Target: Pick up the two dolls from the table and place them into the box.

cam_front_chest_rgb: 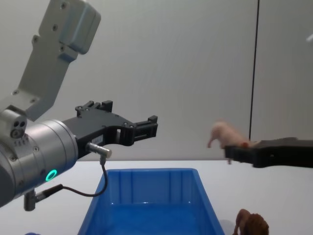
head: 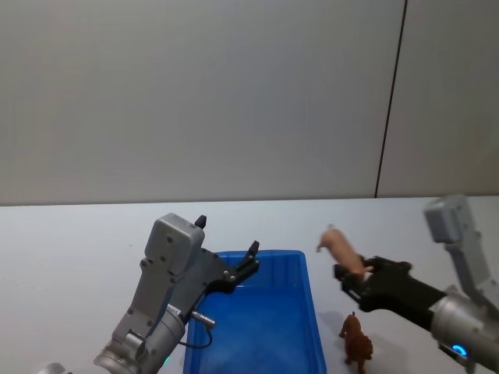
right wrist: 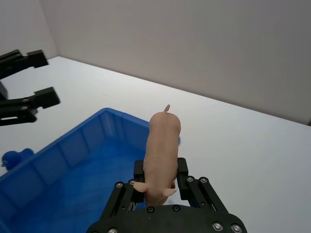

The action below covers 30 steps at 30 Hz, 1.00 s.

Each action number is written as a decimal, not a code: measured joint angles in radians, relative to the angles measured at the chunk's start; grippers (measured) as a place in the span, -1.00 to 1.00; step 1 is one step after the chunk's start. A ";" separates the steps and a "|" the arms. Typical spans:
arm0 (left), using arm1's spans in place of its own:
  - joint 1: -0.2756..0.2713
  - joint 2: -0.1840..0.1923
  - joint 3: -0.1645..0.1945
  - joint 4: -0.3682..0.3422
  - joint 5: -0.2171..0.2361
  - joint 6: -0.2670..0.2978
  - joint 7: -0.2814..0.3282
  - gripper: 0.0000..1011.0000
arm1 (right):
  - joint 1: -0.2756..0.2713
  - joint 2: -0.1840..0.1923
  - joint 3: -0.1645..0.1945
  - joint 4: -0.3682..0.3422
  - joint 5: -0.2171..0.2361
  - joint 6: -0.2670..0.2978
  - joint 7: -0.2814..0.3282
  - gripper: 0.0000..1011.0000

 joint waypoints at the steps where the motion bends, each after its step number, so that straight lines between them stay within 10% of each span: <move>1: 0.000 0.000 0.000 0.000 0.000 0.000 0.000 0.98 | 0.006 -0.004 -0.003 0.005 -0.004 0.003 0.009 -0.27; 10: 0.000 0.000 0.000 0.000 0.000 0.000 0.000 0.98 | 0.071 -0.048 -0.045 0.074 -0.049 0.029 0.094 -0.20; 30: 0.000 0.000 0.000 0.000 0.000 0.000 0.000 0.98 | 0.095 -0.052 -0.064 0.091 -0.062 0.024 0.129 0.98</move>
